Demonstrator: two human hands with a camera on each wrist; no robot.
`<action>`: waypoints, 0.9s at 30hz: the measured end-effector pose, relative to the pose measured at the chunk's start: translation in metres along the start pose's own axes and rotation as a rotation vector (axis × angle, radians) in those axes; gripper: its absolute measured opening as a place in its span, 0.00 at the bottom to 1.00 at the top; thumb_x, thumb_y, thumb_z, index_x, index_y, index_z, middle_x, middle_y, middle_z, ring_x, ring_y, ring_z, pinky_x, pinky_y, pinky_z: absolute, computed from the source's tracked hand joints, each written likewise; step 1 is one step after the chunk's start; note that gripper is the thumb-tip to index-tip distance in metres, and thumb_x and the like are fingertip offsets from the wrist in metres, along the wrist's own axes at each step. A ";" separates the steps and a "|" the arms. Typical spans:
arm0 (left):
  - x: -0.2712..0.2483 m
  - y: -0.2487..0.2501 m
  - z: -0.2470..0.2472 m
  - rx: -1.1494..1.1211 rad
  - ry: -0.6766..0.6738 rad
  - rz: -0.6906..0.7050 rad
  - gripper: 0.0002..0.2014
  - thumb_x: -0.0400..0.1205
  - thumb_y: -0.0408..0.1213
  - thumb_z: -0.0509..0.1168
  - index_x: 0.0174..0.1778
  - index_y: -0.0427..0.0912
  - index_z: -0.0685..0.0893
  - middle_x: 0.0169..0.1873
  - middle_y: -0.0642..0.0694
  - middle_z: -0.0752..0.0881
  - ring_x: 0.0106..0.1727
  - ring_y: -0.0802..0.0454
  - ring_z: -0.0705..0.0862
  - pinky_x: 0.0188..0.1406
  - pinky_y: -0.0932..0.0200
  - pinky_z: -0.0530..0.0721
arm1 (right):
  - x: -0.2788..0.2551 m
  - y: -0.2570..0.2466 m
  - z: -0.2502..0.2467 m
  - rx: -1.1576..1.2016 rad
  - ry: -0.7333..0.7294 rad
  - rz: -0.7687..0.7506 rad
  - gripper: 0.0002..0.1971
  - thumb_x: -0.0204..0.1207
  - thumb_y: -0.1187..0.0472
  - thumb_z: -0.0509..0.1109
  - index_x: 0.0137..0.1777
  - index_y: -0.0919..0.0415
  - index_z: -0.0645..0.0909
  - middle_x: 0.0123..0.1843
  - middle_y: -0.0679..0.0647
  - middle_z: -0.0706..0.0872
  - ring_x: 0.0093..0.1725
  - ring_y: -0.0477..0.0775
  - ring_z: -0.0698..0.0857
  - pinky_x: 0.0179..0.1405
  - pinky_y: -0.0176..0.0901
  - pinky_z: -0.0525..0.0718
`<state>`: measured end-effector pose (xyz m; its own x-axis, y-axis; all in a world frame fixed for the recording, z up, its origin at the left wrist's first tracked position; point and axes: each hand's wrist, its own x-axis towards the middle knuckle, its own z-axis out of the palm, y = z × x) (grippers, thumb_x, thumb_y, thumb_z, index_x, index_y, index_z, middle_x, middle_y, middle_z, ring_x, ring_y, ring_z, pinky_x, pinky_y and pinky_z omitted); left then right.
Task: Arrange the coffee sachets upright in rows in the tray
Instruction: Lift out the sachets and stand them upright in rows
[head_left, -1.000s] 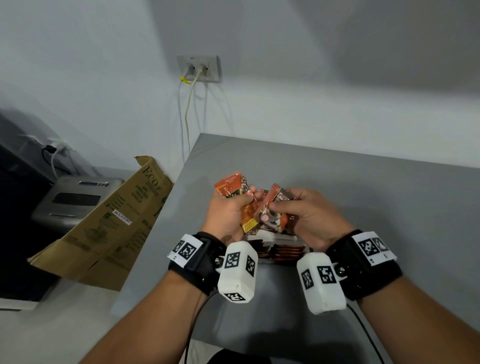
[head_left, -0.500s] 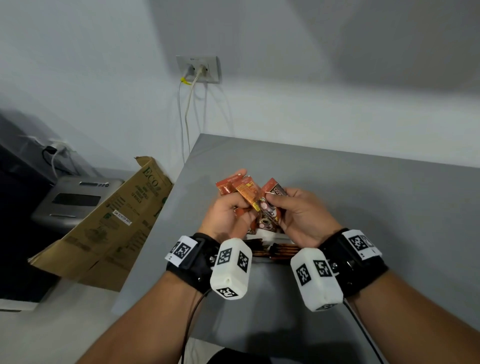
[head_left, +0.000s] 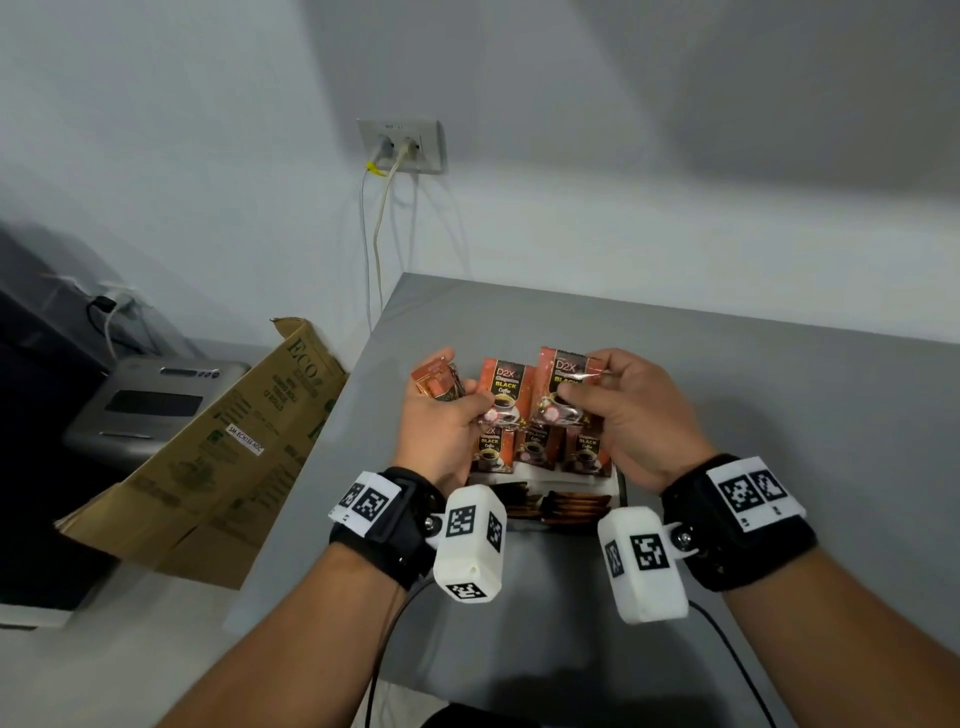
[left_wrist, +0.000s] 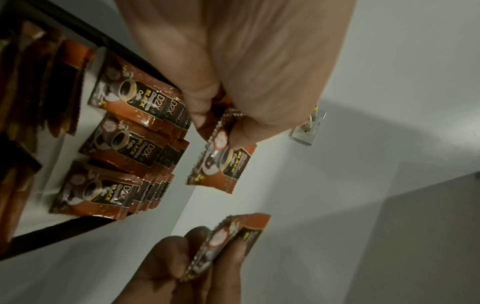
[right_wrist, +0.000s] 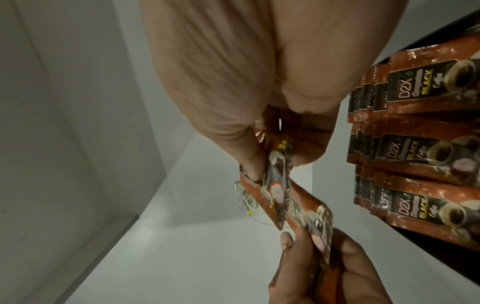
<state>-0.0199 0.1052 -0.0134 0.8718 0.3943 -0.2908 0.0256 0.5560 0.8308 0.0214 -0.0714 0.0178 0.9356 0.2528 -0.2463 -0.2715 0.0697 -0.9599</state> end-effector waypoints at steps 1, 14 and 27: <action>-0.001 -0.001 0.001 0.007 -0.003 0.003 0.30 0.76 0.11 0.64 0.71 0.42 0.75 0.40 0.43 0.81 0.41 0.46 0.85 0.39 0.53 0.88 | 0.000 0.002 0.003 -0.017 -0.008 0.003 0.11 0.74 0.75 0.74 0.54 0.65 0.83 0.50 0.64 0.92 0.49 0.63 0.91 0.58 0.61 0.87; -0.021 -0.007 0.002 -0.135 -0.198 -0.214 0.23 0.77 0.24 0.56 0.69 0.32 0.79 0.53 0.29 0.86 0.47 0.36 0.88 0.45 0.43 0.89 | 0.004 0.021 0.020 0.036 -0.082 0.244 0.07 0.84 0.67 0.65 0.59 0.59 0.80 0.50 0.58 0.90 0.42 0.55 0.86 0.37 0.46 0.84; -0.017 -0.007 -0.007 0.269 -0.294 -0.222 0.15 0.81 0.20 0.66 0.64 0.27 0.80 0.49 0.35 0.90 0.46 0.40 0.91 0.42 0.49 0.91 | -0.006 0.011 -0.003 -0.178 -0.119 0.029 0.16 0.78 0.75 0.71 0.63 0.62 0.83 0.56 0.58 0.92 0.56 0.58 0.91 0.56 0.53 0.89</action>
<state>-0.0388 0.0998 -0.0177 0.9316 0.0412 -0.3612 0.3200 0.3790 0.8683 0.0133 -0.0746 0.0085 0.8917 0.3655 -0.2669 -0.2442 -0.1080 -0.9637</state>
